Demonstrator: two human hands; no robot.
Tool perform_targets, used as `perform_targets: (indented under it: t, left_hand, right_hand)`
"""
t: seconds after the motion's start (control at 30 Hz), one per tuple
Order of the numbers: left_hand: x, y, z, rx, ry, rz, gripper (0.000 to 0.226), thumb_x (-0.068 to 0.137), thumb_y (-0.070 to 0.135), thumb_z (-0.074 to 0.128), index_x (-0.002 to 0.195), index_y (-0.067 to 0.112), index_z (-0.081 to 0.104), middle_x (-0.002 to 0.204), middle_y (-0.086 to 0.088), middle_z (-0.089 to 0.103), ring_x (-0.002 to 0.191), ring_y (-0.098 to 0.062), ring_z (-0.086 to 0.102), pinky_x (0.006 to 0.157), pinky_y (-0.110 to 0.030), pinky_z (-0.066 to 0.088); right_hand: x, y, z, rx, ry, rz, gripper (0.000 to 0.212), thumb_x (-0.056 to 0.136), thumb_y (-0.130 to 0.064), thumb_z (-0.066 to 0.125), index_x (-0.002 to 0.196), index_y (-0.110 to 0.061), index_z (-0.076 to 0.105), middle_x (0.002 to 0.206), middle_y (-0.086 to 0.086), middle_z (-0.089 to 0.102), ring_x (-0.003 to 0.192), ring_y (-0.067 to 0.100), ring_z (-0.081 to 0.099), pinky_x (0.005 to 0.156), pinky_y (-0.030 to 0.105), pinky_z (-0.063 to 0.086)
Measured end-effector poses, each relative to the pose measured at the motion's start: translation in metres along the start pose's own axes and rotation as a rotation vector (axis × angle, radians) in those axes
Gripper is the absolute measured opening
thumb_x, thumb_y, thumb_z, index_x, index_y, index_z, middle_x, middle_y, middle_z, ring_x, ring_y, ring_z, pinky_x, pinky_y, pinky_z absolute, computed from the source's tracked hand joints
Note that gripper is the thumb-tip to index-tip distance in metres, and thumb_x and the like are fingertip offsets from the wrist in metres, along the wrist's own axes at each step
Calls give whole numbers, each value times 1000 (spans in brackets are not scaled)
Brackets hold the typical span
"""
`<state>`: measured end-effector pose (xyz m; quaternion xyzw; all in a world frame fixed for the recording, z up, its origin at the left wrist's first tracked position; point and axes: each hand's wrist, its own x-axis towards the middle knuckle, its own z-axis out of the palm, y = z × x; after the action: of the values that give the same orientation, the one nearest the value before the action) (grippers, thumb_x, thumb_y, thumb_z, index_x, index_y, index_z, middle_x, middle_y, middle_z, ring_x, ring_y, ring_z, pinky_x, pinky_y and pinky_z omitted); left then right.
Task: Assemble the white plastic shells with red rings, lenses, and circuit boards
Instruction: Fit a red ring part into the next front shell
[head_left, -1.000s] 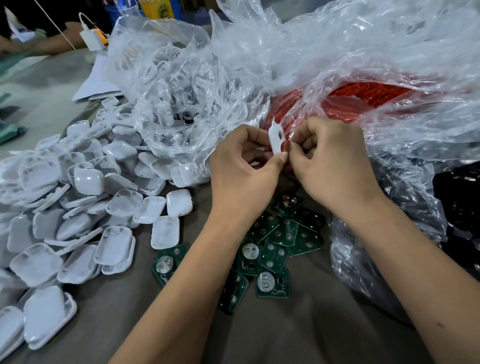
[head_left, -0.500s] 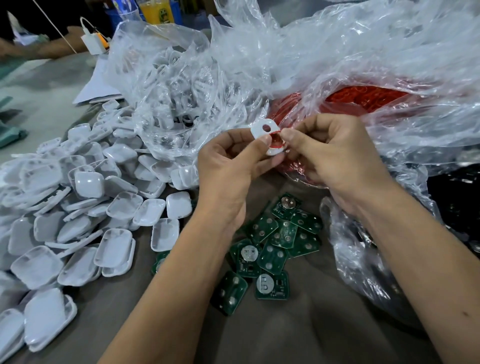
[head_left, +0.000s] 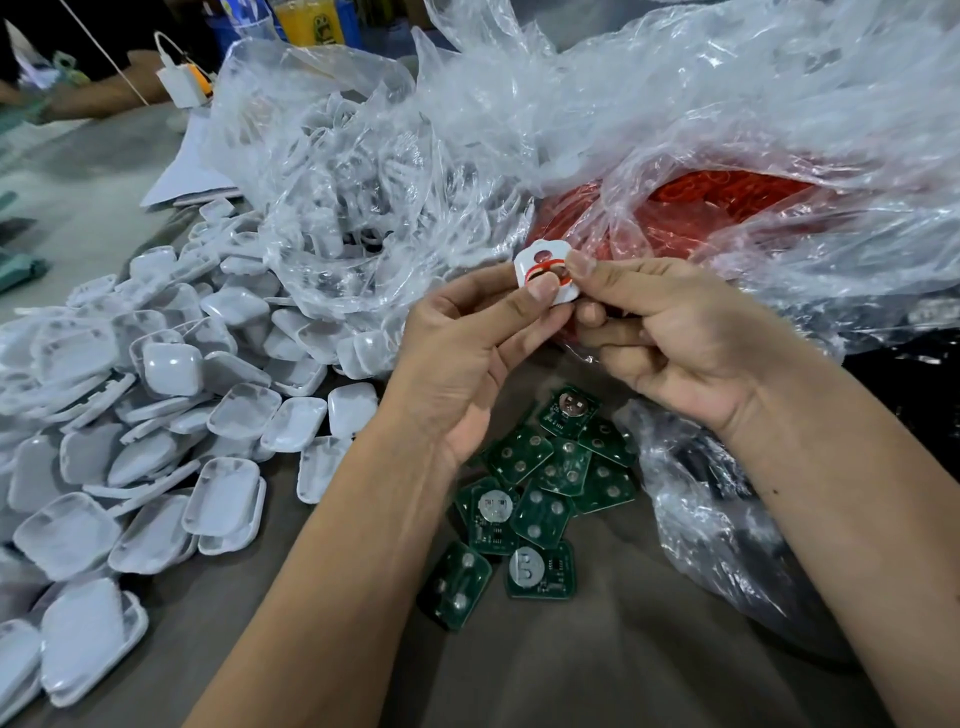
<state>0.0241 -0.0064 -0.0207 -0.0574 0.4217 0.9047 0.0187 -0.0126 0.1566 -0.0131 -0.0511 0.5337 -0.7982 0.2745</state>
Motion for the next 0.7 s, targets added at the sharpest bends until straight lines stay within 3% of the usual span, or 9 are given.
perform_targets:
  t: [0.13, 0.23, 0.37, 0.5, 0.6, 0.7]
  left_hand:
    - [0, 2, 0, 8, 31, 7, 27, 72, 6, 75, 96, -5, 70, 87, -15, 77, 73, -20, 76, 64, -21, 60]
    - [-1, 3, 1, 4, 28, -8, 7, 70, 3, 75, 77, 3, 78, 86, -16, 77, 74, -22, 77, 64, -23, 61]
    - [-1, 4, 1, 38, 26, -22, 11, 68, 1, 75, 66, 11, 80, 85, -14, 78, 74, -21, 77, 65, -24, 62]
    - [-1, 4, 0, 22, 16, -23, 11, 65, 0, 76, 73, 8, 75, 83, -13, 77, 72, -20, 77, 67, -26, 63]
    - [1, 4, -2, 63, -1, -30, 26, 65, 0, 76, 89, 5, 67, 82, -11, 77, 72, -19, 76, 69, -26, 63]
    - [2, 5, -4, 73, -14, -58, 30, 65, 0, 76, 93, 3, 65, 83, -11, 77, 74, -19, 76, 68, -25, 63]
  right_hand:
    - [-1, 1, 0, -23, -10, -1, 22, 86, -27, 70, 71, -14, 79, 61, 0, 54, 44, 1, 30, 32, 11, 21]
    - [-1, 1, 0, -27, 0, -12, 19, 87, -26, 70, 78, -10, 77, 63, 2, 55, 43, 2, 32, 32, 12, 22]
    - [-2, 3, 2, -47, 42, -40, 22, 96, -24, 66, 83, -6, 70, 64, 4, 55, 43, 3, 31, 32, 13, 22]
    - [-2, 3, 3, -152, 56, -42, 25, 96, -26, 67, 101, -1, 71, 65, 2, 61, 56, 12, 31, 46, 20, 15]
    - [-1, 5, 4, -140, 68, -35, 19, 96, -23, 67, 83, -11, 75, 64, 2, 59, 57, 13, 27, 44, 22, 13]
    - [0, 7, 3, -157, 74, -48, 19, 91, -27, 70, 81, -12, 74, 64, 3, 56, 49, 9, 27, 37, 17, 18]
